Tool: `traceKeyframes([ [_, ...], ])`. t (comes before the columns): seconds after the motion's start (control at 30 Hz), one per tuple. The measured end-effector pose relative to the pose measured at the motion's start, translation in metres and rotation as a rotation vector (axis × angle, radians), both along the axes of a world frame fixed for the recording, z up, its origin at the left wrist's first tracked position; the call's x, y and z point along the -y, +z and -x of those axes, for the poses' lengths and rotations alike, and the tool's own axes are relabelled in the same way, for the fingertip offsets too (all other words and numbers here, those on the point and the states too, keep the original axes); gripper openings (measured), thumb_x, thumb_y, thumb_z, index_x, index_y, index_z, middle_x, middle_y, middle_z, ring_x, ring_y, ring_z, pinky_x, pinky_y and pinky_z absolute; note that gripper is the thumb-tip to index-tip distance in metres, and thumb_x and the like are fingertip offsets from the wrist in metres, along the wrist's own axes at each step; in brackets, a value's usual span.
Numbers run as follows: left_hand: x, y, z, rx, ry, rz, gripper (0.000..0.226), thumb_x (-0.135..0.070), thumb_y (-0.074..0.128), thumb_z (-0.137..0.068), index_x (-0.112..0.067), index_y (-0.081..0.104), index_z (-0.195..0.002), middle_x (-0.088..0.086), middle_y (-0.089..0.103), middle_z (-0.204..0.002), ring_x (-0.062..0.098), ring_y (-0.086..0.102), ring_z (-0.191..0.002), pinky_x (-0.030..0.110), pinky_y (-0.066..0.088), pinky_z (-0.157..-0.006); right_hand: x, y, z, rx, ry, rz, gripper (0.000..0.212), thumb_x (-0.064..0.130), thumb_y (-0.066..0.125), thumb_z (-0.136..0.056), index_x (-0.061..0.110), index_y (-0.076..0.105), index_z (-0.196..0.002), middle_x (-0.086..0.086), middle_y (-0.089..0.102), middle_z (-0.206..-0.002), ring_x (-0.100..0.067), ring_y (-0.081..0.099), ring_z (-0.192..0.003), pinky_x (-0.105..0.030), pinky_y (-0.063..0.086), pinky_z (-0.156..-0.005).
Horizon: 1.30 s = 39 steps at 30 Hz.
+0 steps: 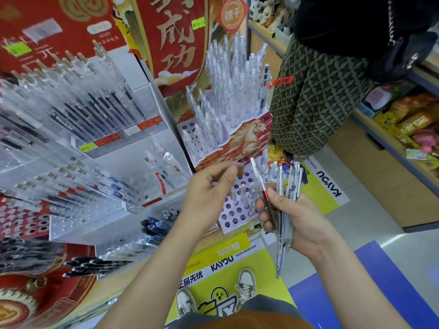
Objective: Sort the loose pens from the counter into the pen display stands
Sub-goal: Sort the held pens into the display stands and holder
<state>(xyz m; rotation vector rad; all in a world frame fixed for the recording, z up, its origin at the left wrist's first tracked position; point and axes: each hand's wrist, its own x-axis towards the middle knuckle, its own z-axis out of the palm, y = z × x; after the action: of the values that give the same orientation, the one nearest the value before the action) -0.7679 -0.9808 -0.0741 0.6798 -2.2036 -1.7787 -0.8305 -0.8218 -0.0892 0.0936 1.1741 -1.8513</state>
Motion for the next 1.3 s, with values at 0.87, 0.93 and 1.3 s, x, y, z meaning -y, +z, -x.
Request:
traceKeyframes([
  [0.87,0.165,0.086,-0.197,-0.325,0.735,0.320,0.020,-0.003,0.068,-0.085,-0.022,0.065,-0.086,-0.012,0.071,-0.072,0.008,0.067,-0.069,0.021,0.054,-0.067,0.156,0.039,-0.083,-0.124,0.432,0.057,0.049,0.012,0.061,-0.076,-0.013,0.055,-0.118,-0.008,0.049,-0.068,-0.009,0.028,-0.039,-0.020,0.025,-0.036],
  [0.93,0.174,0.071,-0.194,-0.269,0.692,0.349,0.021,-0.006,0.070,-0.084,-0.026,0.065,-0.085,-0.011,0.071,-0.073,0.006,0.067,-0.071,0.021,0.053,-0.069,0.164,0.041,-0.089,-0.071,0.364,0.088,0.041,0.002,0.053,-0.080,-0.009,0.058,-0.119,-0.008,0.052,-0.070,-0.008,0.031,-0.042,-0.018,0.026,-0.035],
  [1.3,0.189,0.022,-0.160,-0.162,0.409,0.519,0.014,-0.013,0.071,-0.084,-0.024,0.067,-0.093,-0.021,0.066,-0.081,0.004,0.067,-0.083,0.030,0.055,-0.079,0.167,0.042,-0.110,-0.143,0.180,0.038,0.032,0.002,0.048,-0.089,0.009,0.066,-0.114,-0.012,0.066,-0.073,-0.012,0.044,-0.046,-0.019,0.035,-0.039],
])
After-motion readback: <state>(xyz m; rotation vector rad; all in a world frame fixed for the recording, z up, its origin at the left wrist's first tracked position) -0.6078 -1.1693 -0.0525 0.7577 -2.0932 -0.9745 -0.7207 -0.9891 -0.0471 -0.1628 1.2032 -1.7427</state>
